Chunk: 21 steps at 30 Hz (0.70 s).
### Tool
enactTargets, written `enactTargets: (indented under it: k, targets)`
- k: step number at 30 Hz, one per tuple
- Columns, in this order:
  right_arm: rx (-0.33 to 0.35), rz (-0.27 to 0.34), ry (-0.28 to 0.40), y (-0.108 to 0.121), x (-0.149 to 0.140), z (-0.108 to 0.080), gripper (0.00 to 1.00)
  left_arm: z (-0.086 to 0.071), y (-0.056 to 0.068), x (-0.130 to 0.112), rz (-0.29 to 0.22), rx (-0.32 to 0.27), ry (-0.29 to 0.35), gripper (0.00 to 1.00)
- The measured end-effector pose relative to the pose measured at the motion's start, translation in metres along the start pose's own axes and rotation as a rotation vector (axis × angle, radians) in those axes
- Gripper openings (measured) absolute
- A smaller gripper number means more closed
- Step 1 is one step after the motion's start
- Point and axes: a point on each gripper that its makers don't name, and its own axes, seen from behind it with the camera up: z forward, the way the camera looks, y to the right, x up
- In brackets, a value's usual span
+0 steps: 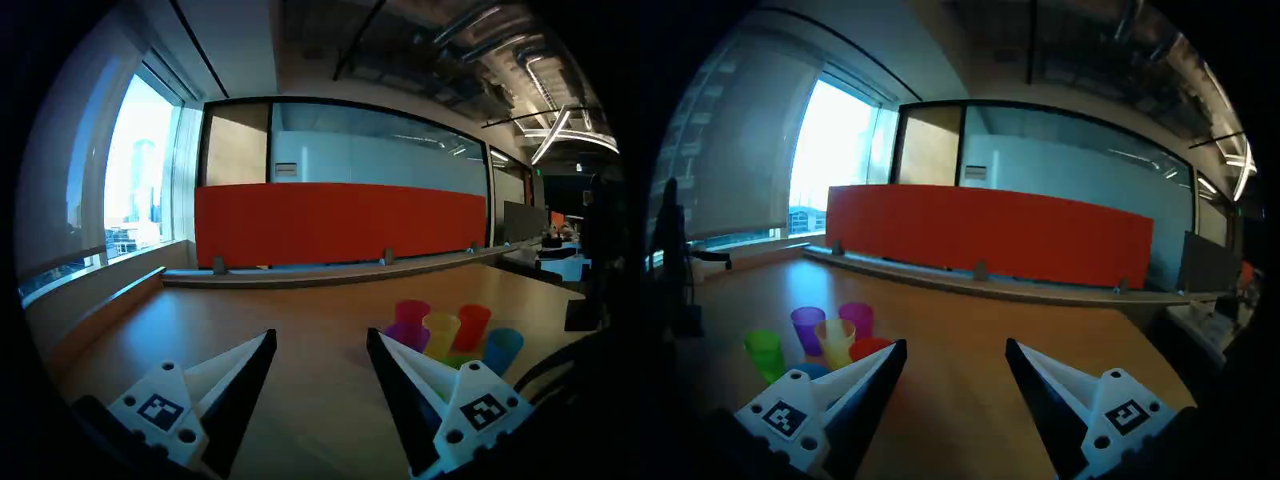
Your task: Pour water
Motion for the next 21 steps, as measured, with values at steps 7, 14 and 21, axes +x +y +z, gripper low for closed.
enactTargets:
  k: [7,14,21]
  targets:
    - [-0.075,0.008,0.055,0.01,0.01,0.006,0.96,0.004,-0.009,0.008,-0.056,0.039,0.054,0.83]
    - [-0.12,0.026,0.118,0.013,0.024,0.005,0.96,0.008,-0.013,0.01,-0.107,0.052,0.084,0.83]
    - [-0.141,0.033,0.143,0.017,0.032,0.006,0.96,0.013,-0.011,0.02,-0.106,0.049,0.114,0.83]
